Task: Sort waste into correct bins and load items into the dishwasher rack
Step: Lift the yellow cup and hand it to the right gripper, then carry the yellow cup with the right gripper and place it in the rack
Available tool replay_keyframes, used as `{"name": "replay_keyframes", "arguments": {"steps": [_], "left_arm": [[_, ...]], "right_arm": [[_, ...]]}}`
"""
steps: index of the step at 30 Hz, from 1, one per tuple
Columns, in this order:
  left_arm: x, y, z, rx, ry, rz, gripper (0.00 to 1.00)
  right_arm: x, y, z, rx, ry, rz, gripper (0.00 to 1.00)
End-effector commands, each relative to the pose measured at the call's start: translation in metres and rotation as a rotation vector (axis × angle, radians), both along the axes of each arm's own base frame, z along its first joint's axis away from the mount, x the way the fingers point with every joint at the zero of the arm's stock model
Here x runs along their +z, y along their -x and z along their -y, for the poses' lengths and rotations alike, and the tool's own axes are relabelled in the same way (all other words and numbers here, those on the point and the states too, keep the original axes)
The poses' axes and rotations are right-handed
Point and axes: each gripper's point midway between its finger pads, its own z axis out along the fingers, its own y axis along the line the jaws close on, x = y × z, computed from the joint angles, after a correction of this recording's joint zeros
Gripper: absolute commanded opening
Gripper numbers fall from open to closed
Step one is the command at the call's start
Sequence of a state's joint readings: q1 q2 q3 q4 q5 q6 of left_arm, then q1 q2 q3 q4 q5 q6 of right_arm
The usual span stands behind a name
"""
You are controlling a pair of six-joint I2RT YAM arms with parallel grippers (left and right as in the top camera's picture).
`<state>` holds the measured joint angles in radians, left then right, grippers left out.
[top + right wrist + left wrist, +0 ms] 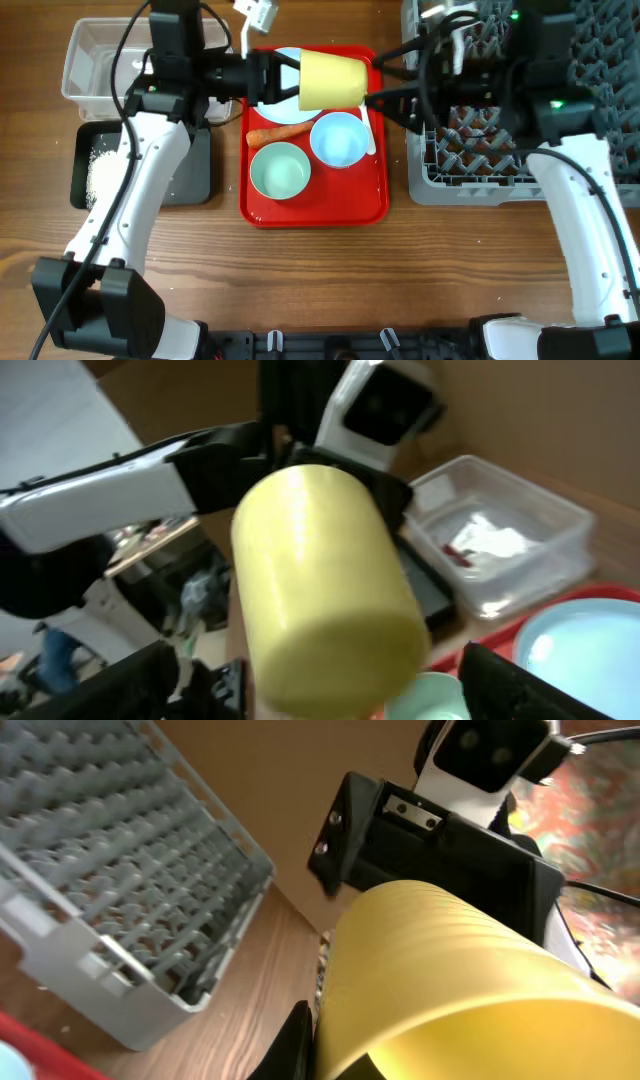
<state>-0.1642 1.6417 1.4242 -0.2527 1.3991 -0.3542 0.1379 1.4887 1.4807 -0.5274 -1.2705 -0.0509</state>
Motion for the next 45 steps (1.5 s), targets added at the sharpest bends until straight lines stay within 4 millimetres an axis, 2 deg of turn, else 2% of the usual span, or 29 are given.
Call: {"name": "replay_keyframes", "arguments": {"steps": [1, 5, 8, 12, 14, 17, 19, 21, 24, 28, 31, 33, 35, 39, 42, 45], "left_arm": [[0.005, 0.011, 0.009, -0.063, 0.021, 0.013, 0.04], [0.005, 0.011, 0.009, -0.062, 0.02, 0.015, 0.04], [0.005, 0.011, 0.009, -0.062, 0.02, 0.014, 0.04], [0.004, 0.01, 0.009, -0.055, 0.017, 0.015, 0.04], [0.003, 0.009, 0.009, -0.047, 0.013, 0.016, 0.21], [0.001, 0.008, 0.009, -0.04, 0.007, 0.001, 0.36], [0.0, 0.007, 0.008, -0.035, 0.005, -0.002, 0.42], [-0.001, 0.006, 0.008, -0.033, 0.004, -0.005, 0.44], [-0.004, 0.002, 0.005, -0.014, -0.004, -0.013, 0.44], [-0.028, -0.016, -0.004, 0.121, -0.098, -0.086, 0.45], [-0.063, -0.036, -0.017, 0.297, -0.258, -0.151, 0.44], [-0.105, -0.05, -0.042, 0.491, -0.469, -0.226, 0.44], [-0.134, -0.055, -0.069, 0.639, -0.659, -0.261, 0.44], [-0.163, -0.054, -0.113, 0.831, -0.937, -0.267, 0.45], [-0.169, -0.052, -0.131, 0.895, -1.031, -0.261, 0.45], [-0.171, -0.053, -0.149, 0.965, -1.106, -0.254, 0.46]], "right_arm": [[-0.002, 0.01, -0.018, 0.071, -0.008, 0.008, 0.88], [-0.006, 0.013, -0.027, 0.097, -0.009, -0.014, 0.82], [-0.014, 0.01, -0.032, 0.11, -0.005, -0.042, 0.62], [-0.018, 0.008, -0.033, 0.118, -0.009, -0.061, 0.46], [-0.018, 0.008, -0.033, 0.118, -0.009, -0.059, 0.38], [-0.018, 0.005, -0.028, 0.1, -0.01, -0.073, 0.34], [-0.018, -0.001, -0.02, 0.074, -0.01, -0.083, 0.33], [-0.019, -0.008, -0.008, 0.039, -0.01, -0.096, 0.33], [-0.024, -0.021, 0.017, -0.041, -0.006, -0.135, 0.33], [-0.048, -0.047, 0.065, -0.27, 0.077, -0.233, 0.35], [-0.069, -0.057, 0.097, -0.415, 0.145, -0.325, 0.35], [-0.099, -0.064, 0.131, -0.613, 0.262, -0.457, 0.36], [-0.123, -0.062, 0.159, -0.771, 0.39, -0.554, 0.36], [-0.157, -0.039, 0.203, -1.02, 0.604, -0.742, 0.36], [-0.175, -0.015, 0.231, -1.157, 0.76, -0.849, 0.36], [-0.182, 0.002, 0.256, -1.297, 0.864, -0.92, 0.36]]}}
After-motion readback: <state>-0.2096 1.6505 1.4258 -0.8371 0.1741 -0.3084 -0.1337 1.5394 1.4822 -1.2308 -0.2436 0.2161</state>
